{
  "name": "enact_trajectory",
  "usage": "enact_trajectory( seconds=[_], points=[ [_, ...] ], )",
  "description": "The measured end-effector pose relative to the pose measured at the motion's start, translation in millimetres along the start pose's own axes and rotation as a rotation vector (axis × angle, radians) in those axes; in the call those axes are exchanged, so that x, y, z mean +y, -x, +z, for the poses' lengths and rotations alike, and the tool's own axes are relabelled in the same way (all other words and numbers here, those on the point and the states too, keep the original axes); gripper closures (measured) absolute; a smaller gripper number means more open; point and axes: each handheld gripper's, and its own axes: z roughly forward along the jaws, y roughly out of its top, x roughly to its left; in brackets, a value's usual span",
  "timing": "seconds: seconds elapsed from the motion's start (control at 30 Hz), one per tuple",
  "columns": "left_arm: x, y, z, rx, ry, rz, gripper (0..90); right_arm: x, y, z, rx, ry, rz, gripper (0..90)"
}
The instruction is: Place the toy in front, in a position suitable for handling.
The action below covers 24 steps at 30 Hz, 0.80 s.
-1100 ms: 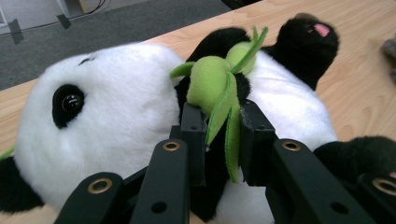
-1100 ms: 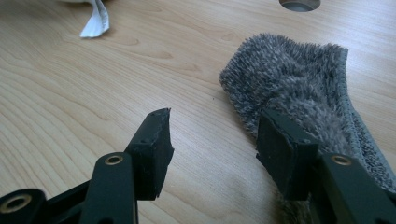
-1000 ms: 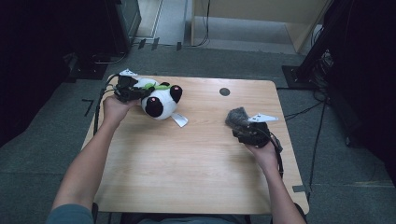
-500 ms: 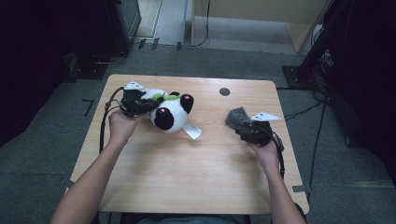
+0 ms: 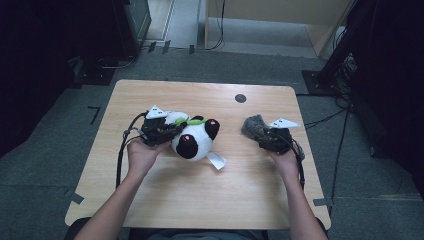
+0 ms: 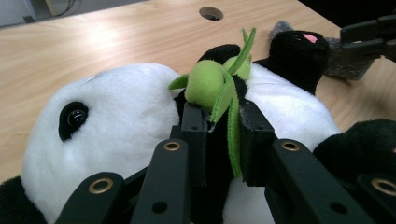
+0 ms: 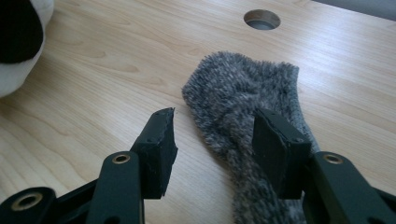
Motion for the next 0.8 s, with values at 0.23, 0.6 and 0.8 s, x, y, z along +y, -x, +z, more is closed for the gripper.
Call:
enact_trajectory(
  seconds=[0.23,0.6,0.8],
  points=[
    [-7.8,17.0,11.0,0.002,-0.002,0.013,74.2,0.7,14.7,5.0,0.003,-0.018,0.031,49.5],
    [-10.2,10.4,8.0,-0.032,-0.011,0.034,57.7,-5.5,27.6,32.1,-0.013,-0.114,0.011,52.1],
    [-9.9,4.9,4.5,-0.084,0.006,0.036,45.4,-8.5,32.2,39.3,0.001,-0.146,0.026,64.1]
  ],
)
